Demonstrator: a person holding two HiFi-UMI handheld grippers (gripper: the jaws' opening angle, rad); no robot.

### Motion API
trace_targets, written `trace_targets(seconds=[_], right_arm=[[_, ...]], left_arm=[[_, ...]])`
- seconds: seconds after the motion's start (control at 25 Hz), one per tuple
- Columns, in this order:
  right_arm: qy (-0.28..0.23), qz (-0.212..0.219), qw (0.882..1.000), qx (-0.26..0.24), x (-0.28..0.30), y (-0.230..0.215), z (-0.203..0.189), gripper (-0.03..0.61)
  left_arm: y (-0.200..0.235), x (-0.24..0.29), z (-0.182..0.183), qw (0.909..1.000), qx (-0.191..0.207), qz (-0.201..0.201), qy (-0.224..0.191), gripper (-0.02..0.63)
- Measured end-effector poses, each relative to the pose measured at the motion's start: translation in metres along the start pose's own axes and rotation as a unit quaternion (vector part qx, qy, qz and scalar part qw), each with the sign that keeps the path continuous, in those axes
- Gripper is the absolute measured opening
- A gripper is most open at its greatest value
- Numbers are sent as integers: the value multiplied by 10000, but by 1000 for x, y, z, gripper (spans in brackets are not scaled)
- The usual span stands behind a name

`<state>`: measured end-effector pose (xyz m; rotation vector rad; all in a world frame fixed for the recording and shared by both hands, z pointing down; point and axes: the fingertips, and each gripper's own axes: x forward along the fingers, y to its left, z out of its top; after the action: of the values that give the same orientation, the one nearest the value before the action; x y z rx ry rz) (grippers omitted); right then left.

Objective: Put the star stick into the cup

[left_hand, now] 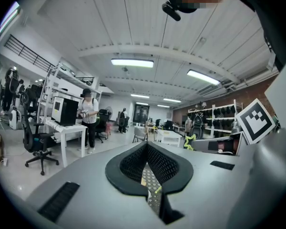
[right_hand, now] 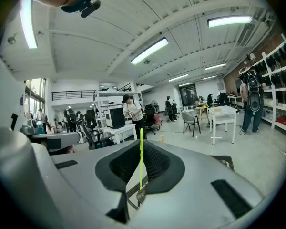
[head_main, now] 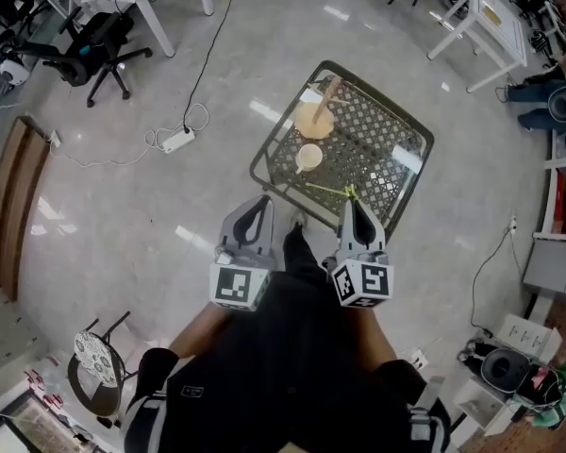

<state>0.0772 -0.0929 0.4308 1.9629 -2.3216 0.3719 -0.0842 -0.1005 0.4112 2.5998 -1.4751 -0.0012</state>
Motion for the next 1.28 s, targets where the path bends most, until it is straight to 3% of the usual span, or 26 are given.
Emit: trace_targets(seconds=[0.56, 0.68, 1.08, 1.28], right_arm=[[219, 137, 9996, 69, 97, -51, -6, 20], [304, 148, 9994, 40, 116, -60, -20, 21], [779, 211, 9967, 89, 167, -82, -79, 21], [1252, 249, 9917, 129, 189, -92, -124, 21]], left_arm=[[18, 95, -1, 9997, -48, 132, 181, 15], [23, 105, -9, 9994, 78, 129, 324, 15], [36, 135, -3, 9986, -92, 418, 309, 15], [39, 143, -6, 9981, -87, 481, 384, 15]])
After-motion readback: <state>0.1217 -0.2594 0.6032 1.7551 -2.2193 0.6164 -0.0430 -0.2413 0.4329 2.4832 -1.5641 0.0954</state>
